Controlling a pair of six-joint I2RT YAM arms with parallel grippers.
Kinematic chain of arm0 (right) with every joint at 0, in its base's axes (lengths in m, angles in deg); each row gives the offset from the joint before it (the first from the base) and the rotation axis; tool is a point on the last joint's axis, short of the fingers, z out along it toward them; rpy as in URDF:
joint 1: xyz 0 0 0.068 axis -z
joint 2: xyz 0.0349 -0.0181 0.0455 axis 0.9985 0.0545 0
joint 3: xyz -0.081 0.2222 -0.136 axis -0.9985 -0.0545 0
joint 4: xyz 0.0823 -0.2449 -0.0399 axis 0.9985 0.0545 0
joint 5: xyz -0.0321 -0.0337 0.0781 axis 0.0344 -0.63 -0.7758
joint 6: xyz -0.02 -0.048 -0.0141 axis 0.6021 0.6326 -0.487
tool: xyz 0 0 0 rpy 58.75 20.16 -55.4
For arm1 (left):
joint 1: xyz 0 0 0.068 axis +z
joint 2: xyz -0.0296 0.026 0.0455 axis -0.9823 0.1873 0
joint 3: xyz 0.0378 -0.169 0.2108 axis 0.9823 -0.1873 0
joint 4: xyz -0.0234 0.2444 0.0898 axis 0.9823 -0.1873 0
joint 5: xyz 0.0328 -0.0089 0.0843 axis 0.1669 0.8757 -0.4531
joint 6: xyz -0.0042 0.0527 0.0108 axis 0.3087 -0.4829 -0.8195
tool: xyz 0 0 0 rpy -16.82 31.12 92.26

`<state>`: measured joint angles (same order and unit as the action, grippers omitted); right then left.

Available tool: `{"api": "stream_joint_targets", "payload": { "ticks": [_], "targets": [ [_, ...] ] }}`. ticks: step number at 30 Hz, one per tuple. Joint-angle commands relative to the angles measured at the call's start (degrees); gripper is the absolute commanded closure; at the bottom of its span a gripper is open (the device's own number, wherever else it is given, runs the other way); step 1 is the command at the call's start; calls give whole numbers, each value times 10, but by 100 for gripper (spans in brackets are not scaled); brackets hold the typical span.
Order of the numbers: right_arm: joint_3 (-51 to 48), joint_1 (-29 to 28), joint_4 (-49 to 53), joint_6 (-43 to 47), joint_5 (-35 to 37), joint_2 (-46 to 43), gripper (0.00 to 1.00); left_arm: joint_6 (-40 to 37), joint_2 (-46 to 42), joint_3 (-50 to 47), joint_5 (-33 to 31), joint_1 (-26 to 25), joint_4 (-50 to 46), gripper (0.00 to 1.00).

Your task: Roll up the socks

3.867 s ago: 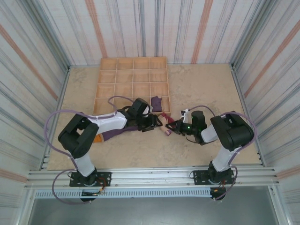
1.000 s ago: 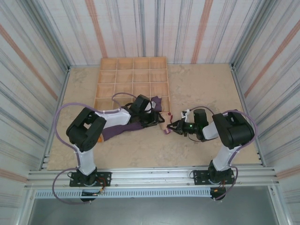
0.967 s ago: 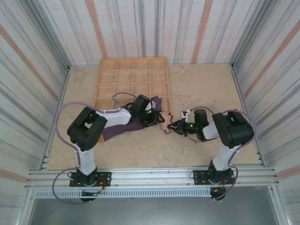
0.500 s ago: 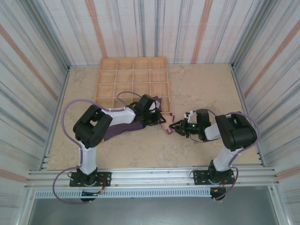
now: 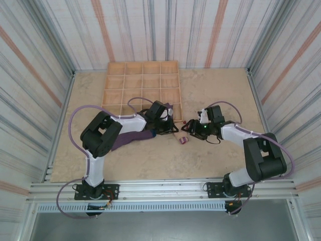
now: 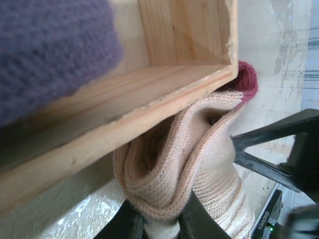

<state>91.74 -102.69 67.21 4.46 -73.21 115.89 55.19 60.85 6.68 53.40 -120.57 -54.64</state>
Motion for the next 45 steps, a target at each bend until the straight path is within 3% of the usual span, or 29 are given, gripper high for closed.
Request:
{"api": "stream_joint_targets", "payload": {
  "ticks": [1, 7, 10, 13, 14, 18, 23, 32, 37, 45],
  "targets": [
    [17, -8, 63, 66, 30, 39, 27, -17, 26, 1, -4, -1, -36, 87],
    [1, -29, 0, 77, 23, 93, 33, -17, 31, -3, -5, -3, -26, 87],
    [3, -47, -17, 69, 27, 124, 45, -14, 37, -4, -3, -3, -19, 87],
    [-8, -53, -39, 57, 32, 135, 62, -11, 36, -8, 1, -3, -10, 83],
    [-14, -54, -46, 52, 32, 134, 72, -12, 34, -10, 2, -3, -9, 80],
    [-25, -53, -33, 43, 38, 100, 100, -15, 6, -15, 4, -3, -12, 56],
    [-5, -54, 39, 23, 59, 25, 100, -35, -48, -12, -3, 0, -57, 38],
    [112, -84, 158, -58, 69, -34, 100, -48, -209, -66, -19, 46, -139, 34],
    [208, -121, 180, -106, 96, 6, 100, -55, -305, -103, -36, 102, -219, 35],
    [392, -163, 176, -187, 110, 169, 100, -57, -426, -196, -48, 215, -301, 35]
  ]
}}
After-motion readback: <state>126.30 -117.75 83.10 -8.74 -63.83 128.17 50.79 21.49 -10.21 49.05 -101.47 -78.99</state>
